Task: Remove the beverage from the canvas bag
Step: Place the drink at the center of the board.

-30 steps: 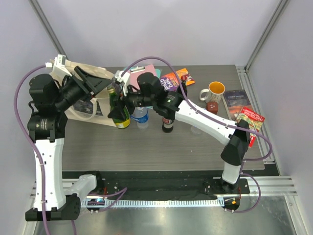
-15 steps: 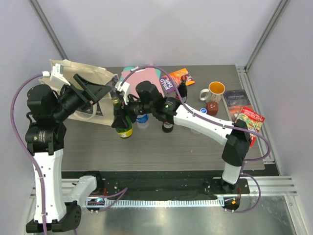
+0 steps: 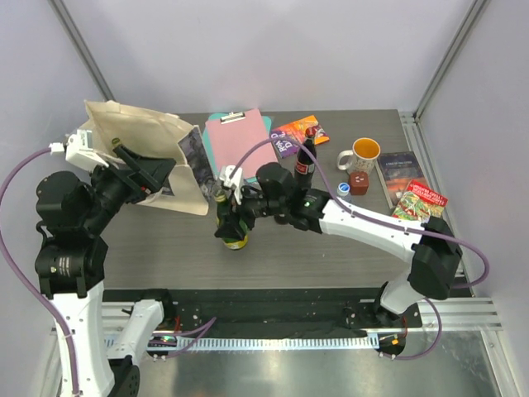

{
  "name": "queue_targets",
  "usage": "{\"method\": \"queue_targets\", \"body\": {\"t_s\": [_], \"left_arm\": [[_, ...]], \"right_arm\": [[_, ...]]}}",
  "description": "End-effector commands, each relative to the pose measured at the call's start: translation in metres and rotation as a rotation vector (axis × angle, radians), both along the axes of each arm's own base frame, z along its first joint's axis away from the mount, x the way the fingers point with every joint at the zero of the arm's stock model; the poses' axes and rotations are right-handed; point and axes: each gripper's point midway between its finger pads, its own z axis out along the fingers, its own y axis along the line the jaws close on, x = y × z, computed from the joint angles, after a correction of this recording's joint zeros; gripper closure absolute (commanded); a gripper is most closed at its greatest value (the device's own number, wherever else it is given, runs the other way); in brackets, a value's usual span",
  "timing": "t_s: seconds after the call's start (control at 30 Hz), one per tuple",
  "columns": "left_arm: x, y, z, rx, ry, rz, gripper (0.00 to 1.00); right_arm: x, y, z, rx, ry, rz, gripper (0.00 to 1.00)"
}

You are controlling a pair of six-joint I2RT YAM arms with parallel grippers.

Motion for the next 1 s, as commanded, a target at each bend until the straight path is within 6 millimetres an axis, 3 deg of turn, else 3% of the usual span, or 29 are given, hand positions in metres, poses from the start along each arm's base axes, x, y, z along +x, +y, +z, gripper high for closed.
{"method": "queue_targets", "body": {"t_s": [0.0,0.03,0.07,0.13,0.17,0.2,0.23,0.3,0.33,0.4,0.43,0.6,0.97], "left_arm": [[-0.001,0.011,0.001,0.048,-0.024,0.059,0.18],[-0.002,0.012,0.001,0.051,-0.024,0.063,0.18],[-0.002,0.014,0.000,0.052,-0.023,0.074,0.18],[-0.003,0.015,-0.001,0.053,-0.024,0.084,0.18],[-0.003,0.016,-0.003,0.052,-0.021,0.091,0.18],[-0.002,0.017,-0.005,0.051,-0.015,0.096,0.18],[-0.003,0.017,-0.007,0.049,-0.013,0.099,0.18],[-0.003,0.020,-0.010,0.045,-0.005,0.115,0.18],[-0.004,0.020,-0.012,0.045,0.003,0.121,0.18],[-0.006,0.023,-0.015,0.045,0.012,0.138,0.18],[-0.007,0.024,-0.016,0.045,0.016,0.141,0.18],[-0.012,0.026,-0.020,0.033,0.031,0.164,0.18],[-0.017,0.032,-0.027,0.033,0.048,0.200,0.17]], "right_arm": [[-0.012,-0.007,0.085,0.291,-0.292,0.048,0.98],[-0.010,-0.010,0.080,0.290,-0.307,0.036,0.98],[-0.011,-0.013,0.060,0.264,-0.314,0.039,0.99],[-0.009,-0.018,0.061,0.295,-0.365,0.018,0.98],[-0.009,-0.021,0.042,0.272,-0.378,0.018,0.99],[-0.008,-0.022,0.048,0.307,-0.413,0.010,0.98],[-0.008,-0.024,0.032,0.290,-0.420,0.009,0.98],[-0.006,-0.025,0.034,0.330,-0.488,0.003,0.99],[-0.005,-0.026,0.019,0.317,-0.492,-0.003,0.99],[0.000,-0.025,0.021,0.352,-0.557,-0.017,0.99],[0.001,-0.025,0.007,0.336,-0.558,-0.016,0.98],[0.007,-0.021,0.004,0.381,-0.625,-0.032,0.99],[0.021,-0.007,-0.029,0.383,-0.659,-0.048,0.97]]}}
